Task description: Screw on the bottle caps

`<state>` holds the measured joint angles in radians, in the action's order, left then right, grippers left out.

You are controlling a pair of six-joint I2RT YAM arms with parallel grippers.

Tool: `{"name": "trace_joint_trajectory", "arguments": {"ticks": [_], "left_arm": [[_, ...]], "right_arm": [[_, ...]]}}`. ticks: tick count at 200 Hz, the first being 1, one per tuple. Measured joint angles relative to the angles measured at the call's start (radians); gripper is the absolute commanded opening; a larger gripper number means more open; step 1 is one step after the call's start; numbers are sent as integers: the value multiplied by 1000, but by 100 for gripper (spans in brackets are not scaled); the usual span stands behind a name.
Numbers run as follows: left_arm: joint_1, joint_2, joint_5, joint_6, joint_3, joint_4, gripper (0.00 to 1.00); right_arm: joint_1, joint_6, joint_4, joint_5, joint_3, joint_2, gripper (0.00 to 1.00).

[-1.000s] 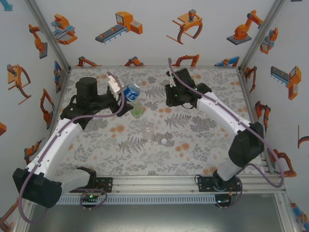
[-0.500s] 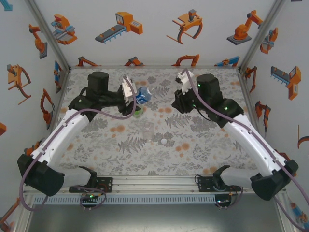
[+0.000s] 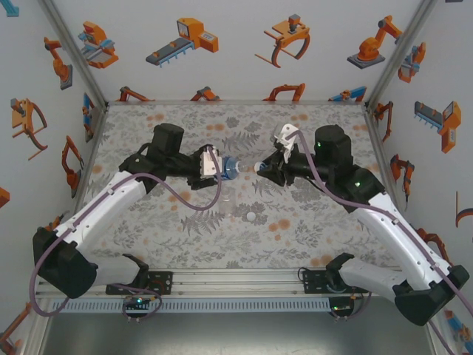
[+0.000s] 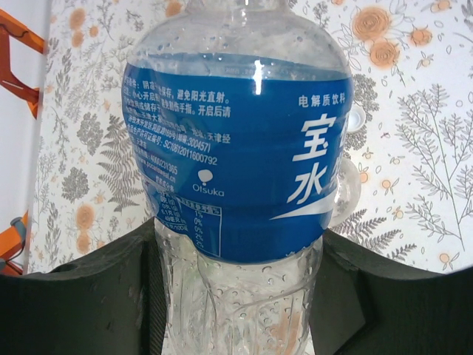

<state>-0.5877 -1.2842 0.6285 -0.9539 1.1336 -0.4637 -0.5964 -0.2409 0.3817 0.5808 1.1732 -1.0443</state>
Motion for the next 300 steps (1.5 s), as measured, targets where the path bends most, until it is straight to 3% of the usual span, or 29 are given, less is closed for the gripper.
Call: {"name": "trace_joint_trajectory", "arguments": {"ticks": [43,249,300], "left_arm": [[-11,11,0,-3,-7,-2,0],[-20,53,16,-3,-28,-23,0],[-19,58,23,-7,-28,-32,0]], "right_arm": [[-30,2,-59,59,0,0,7],[-80,2,-73,67,4,-83,1],[-81,-87,-35,116,41,-108,0]]}}
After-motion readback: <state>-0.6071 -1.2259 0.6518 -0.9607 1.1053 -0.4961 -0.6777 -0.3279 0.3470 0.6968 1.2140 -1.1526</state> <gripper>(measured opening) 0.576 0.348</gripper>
